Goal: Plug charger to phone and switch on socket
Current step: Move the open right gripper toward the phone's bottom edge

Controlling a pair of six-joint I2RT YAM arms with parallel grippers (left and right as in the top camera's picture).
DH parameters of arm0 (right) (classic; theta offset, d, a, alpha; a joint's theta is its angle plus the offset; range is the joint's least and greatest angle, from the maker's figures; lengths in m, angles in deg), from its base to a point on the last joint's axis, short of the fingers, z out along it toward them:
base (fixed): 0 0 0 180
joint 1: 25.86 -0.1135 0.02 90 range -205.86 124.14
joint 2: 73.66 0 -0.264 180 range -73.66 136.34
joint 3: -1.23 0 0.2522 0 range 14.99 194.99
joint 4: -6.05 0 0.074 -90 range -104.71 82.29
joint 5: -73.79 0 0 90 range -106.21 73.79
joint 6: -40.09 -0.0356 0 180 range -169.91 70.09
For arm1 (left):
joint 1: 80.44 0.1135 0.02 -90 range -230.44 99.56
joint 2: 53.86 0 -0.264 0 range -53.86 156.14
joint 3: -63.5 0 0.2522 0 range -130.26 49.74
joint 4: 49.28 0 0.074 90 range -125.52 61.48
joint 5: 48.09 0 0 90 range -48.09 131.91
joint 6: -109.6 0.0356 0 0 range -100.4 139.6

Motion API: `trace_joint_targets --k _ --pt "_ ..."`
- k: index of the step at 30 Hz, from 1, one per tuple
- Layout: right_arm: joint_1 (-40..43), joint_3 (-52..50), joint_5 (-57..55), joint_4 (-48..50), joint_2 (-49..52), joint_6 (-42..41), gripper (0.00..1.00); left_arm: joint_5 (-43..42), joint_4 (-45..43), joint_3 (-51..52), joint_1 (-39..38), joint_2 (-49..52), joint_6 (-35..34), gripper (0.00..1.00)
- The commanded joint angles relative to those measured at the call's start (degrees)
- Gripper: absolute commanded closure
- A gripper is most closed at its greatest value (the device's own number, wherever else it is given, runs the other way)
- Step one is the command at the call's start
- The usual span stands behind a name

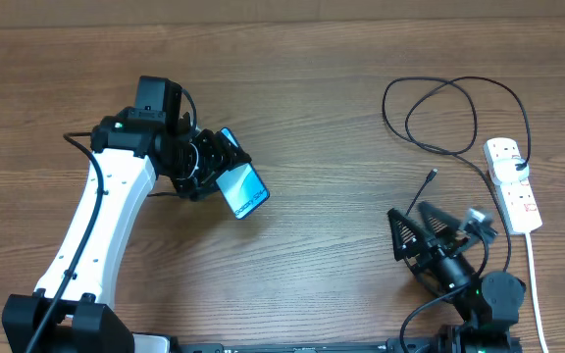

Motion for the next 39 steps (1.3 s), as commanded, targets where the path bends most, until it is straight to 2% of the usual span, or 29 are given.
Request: trace_joint_targets --k 1,3,8,11,15,19,23,28,34,39 --pt "0.1 0.0 12.9 0.4 4.4 -9.2 0.00 -6.3 -2.8 1.0 -0.5 -0.3 -6.9 0.57" --pt "0.1 1.5 17.1 0.4 8.3 -11.7 0.00 -6.3 -3.7 1.0 -0.5 -0.3 -8.4 0.57" --pt "-0.2 7.2 23.1 0.5 17.2 -11.3 0.00 -6.5 -5.2 1.0 -0.5 -0.3 -10.6 0.57" --pt "-2.9 11.5 22.4 2.5 24.6 -7.6 0.00 -6.6 -6.4 1.0 -0.9 -0.3 -12.7 0.57" --pt "-9.1 14.4 19.3 7.4 33.4 -6.6 0.00 -6.6 -8.8 1.0 -1.8 -0.3 -15.3 0.57" --pt "-16.5 14.8 13.5 21.2 42.9 -6.6 0.00 -6.4 -10.6 1.0 -2.6 -0.3 -17.5 0.57" --pt "-20.3 14.8 7.1 35.2 52.0 -10.3 0.00 -6.0 -12.1 1.0 -3.0 -0.3 -19.1 0.57" --pt "-26.5 14.8 -3.8 53.2 65.9 -9.9 0.00 -5.9 -14.0 1.0 -3.0 -0.3 -22.1 0.57" --pt "-32.6 15.6 -12.9 65.5 78.0 -7.5 0.02 -5.9 -14.7 1.0 -3.0 -0.3 -22.7 0.56" --pt "-34.7 20.5 -13.4 65.9 81.5 -6.6 0.04 -5.6 -14.7 1.0 -3.1 -0.3 -22.7 0.56"
